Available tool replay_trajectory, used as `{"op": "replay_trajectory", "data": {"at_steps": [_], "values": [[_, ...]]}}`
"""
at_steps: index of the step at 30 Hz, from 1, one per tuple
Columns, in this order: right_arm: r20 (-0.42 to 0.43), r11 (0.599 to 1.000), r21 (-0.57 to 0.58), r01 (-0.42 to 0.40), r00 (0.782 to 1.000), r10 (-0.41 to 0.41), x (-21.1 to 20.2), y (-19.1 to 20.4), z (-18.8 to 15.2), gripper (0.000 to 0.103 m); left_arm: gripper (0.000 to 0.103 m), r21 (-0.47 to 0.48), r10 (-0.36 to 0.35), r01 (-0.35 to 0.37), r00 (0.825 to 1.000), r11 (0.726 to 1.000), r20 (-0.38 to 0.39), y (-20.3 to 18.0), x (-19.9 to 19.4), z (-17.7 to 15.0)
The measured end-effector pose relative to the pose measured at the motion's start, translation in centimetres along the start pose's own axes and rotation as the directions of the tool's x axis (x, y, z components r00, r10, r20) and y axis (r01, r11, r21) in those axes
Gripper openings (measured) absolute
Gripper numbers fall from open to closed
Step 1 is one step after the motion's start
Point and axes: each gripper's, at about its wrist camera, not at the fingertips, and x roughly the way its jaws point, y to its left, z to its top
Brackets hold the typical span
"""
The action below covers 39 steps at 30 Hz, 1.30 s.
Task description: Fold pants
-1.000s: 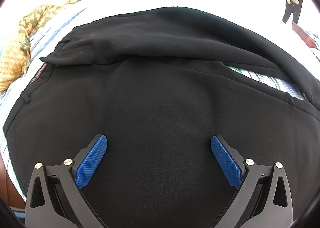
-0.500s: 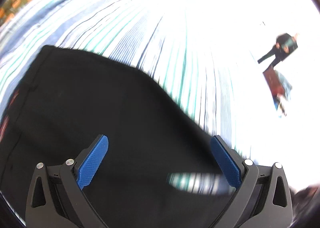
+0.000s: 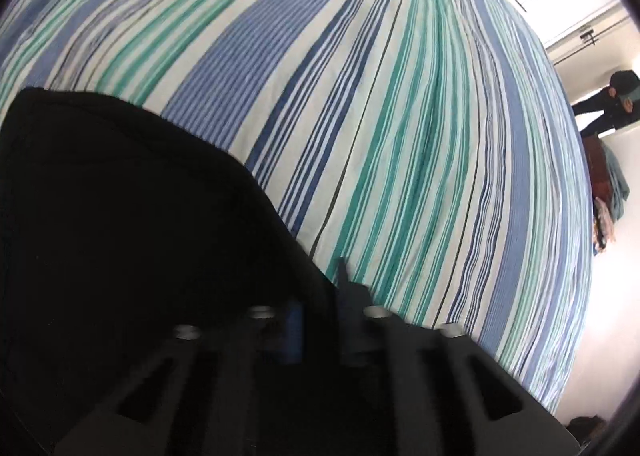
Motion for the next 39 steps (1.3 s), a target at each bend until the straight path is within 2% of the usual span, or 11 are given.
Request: {"op": "replay_trajectory", "data": {"at_steps": [5, 12, 16, 19, 20, 22, 24, 26, 32, 34, 39], "values": [[-0.073, 0.999, 0.004, 0.034, 0.997, -0.034, 2.5, -2.0, -0.1, 0.008, 0.006, 0.002, -0.129, 0.130, 0.979, 0.992, 0.156, 1.6, -7.0, -1.1], [-0.016, 0.999, 0.038, 0.022, 1.000, -0.021, 5.4, -6.4, 5.8, 0.001, 0.007, 0.121, -0.265, 0.236, 0.842, 0.964, 0.470, 5.9, -23.8, -12.9], [-0.114, 0.998, 0.054, 0.026, 0.993, -0.020, 5.6, -8.8, 6.0, 0.001, 0.007, 0.113, -0.192, 0.160, 0.904, 0.981, 0.382, 8.6, -17.8, -20.6], [-0.269, 0.985, 0.172, 0.027, 0.963, 0.021, 7.1, -10.7, 2.6, 0.006, 0.007, 0.042, -0.134, 0.128, 0.952, 0.991, 0.276, 10.1, -11.0, -22.0], [-0.304, 0.975, 0.222, 0.020, 0.952, 0.049, 7.8, -11.1, 1.4, 0.010, 0.007, 0.012, -0.138, 0.140, 0.952, 0.990, 0.273, 10.9, -10.7, -22.2], [-0.340, 0.948, 0.319, -0.005, 0.933, 0.119, 9.2, -11.3, -0.8, 0.057, 0.007, -0.029, -0.167, 0.183, 0.942, 0.983, 0.290, 11.3, -10.7, -21.7], [-0.368, 0.910, 0.413, -0.011, 0.913, 0.178, 10.8, -11.4, -2.8, 0.065, 0.007, -0.038, -0.175, 0.197, 0.933, 0.980, 0.315, 10.5, -11.4, -20.9], [-0.405, 0.877, 0.481, 0.006, 0.888, 0.217, 12.6, -11.4, -4.7, 0.064, 0.007, -0.020, -0.177, 0.194, 0.926, 0.981, 0.334, 10.3, -11.9, -19.8], [-0.580, 0.911, 0.365, 0.191, 0.812, 0.062, 18.5, -12.0, -7.7, 0.062, 0.007, -0.004, -0.173, 0.185, 0.928, 0.983, 0.329, 9.7, -11.7, -19.2], [-0.610, 0.937, 0.316, 0.149, 0.788, 0.081, 19.4, -11.2, -7.7, 0.018, 0.007, 0.001, -0.175, 0.185, 0.928, 0.983, 0.329, 9.5, -12.3, -19.4], [-0.553, 0.973, 0.221, 0.066, 0.830, 0.069, 15.8, -10.1, -3.1, 0.015, 0.006, 0.052, -0.252, 0.250, 0.900, 0.967, 0.355, 8.3, -16.2, -21.2]]}}
